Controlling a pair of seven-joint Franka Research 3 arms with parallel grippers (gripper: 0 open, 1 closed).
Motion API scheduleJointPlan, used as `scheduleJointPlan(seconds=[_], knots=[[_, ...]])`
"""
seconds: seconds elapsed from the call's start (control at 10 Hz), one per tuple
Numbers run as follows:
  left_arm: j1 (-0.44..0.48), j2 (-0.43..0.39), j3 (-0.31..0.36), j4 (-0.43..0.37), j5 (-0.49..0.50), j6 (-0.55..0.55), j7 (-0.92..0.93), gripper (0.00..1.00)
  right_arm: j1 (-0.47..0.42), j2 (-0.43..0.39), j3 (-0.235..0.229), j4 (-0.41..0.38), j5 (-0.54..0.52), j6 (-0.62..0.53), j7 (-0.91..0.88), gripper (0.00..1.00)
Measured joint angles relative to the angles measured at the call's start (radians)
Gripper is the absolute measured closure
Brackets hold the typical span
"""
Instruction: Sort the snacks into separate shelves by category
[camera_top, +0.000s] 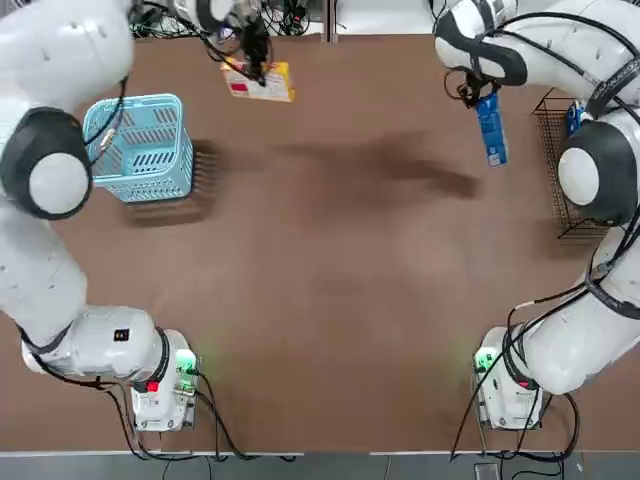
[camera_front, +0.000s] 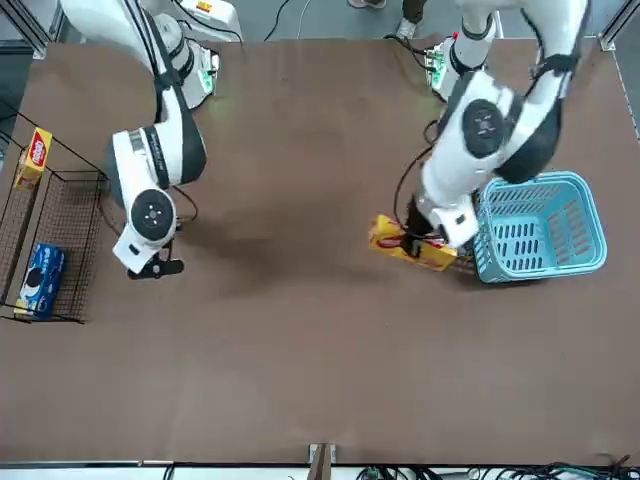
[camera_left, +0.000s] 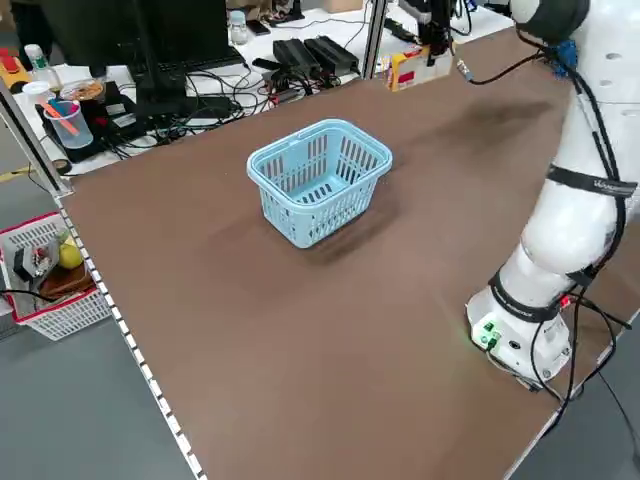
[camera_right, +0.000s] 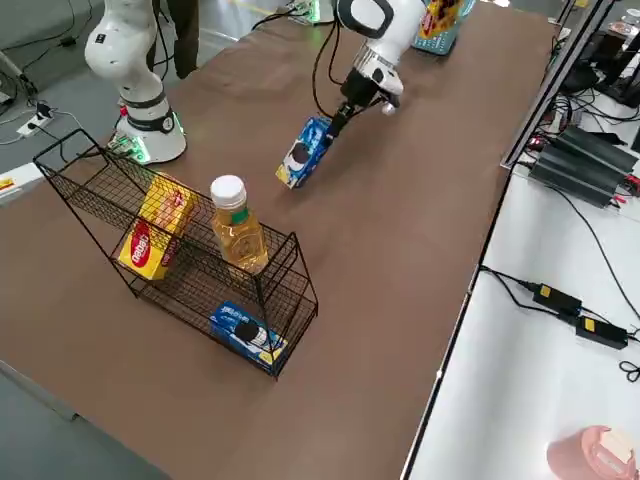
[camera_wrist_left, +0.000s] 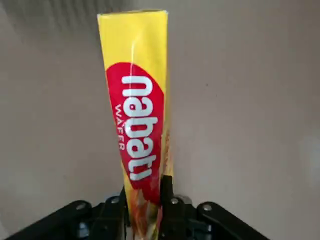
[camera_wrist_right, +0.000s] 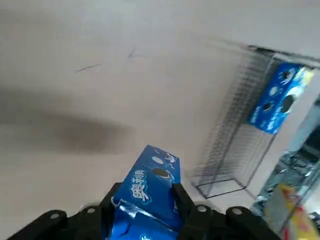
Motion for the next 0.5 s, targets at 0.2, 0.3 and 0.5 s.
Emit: scheduleJointPlan(seconds=[0.2, 0.3, 0.5], knots=[[-0.161, 0.166, 0.004, 0.123, 0.125, 0.027, -0.181, 0.75, -0.021, 0.013, -0.009, 0.001, -0.146, -0.001, -0.071, 0.53], [-0.245, 0.231, 0.021, 0.175, 0.147, 0.043, -0.236, 0.75, -0.039, 0.027, -0.011, -0.006, -0.208, 0.008, -0.087, 0.53], [-0.406, 0.29, 0.124, 0.229, 0.155, 0.073, -0.311, 0.75, -0.087, 0.05, -0.014, -0.058, -0.301, 0.109, -0.095, 0.53]])
